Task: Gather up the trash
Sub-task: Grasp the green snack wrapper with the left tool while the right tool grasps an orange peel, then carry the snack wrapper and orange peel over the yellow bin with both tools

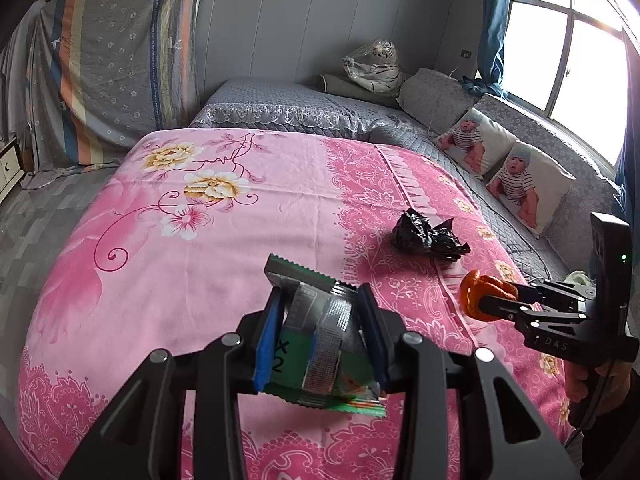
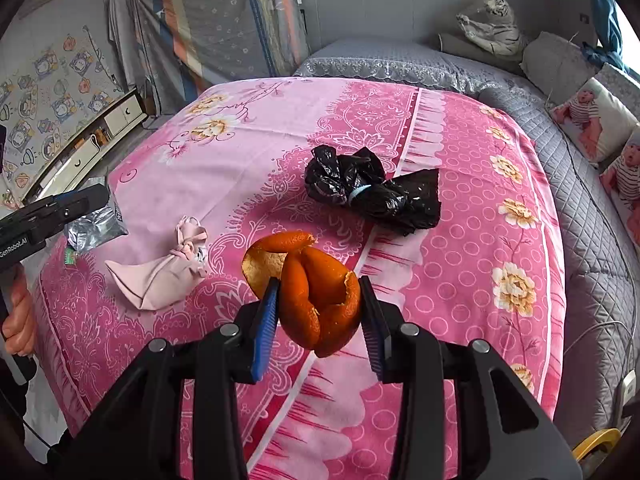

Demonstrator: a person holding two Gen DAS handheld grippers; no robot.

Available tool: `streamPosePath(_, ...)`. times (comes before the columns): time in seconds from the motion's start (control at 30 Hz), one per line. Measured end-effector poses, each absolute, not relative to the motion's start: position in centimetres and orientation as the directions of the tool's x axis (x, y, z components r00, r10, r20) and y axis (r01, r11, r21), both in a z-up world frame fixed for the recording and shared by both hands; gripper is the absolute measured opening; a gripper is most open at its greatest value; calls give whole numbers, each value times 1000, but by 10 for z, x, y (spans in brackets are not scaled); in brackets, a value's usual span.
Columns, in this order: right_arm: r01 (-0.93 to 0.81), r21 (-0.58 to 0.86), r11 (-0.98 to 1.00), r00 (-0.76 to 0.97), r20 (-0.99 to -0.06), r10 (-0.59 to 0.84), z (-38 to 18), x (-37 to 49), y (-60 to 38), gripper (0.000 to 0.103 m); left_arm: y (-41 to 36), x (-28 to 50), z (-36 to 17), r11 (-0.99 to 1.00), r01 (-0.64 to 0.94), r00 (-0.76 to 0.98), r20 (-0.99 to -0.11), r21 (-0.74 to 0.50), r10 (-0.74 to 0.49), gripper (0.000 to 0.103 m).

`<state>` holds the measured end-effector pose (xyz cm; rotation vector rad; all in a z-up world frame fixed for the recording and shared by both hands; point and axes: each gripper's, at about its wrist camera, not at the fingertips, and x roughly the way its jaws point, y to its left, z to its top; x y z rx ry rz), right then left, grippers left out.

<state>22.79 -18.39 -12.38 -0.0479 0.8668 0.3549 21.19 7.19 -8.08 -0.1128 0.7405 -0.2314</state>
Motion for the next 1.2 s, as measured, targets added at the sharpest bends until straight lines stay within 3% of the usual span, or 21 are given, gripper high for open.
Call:
streamPosePath(0.57, -223, 136, 965, 626, -739, 248, -126, 189, -252, 36, -17, 189, -71, 916, 333, 640, -661, -222, -392, 36)
streamPosePath(1.2, 20, 143, 990, 676, -731, 92, -137, 159, -377, 36, -166, 194, -78, 788, 583, 488, -691, -197, -534, 36)
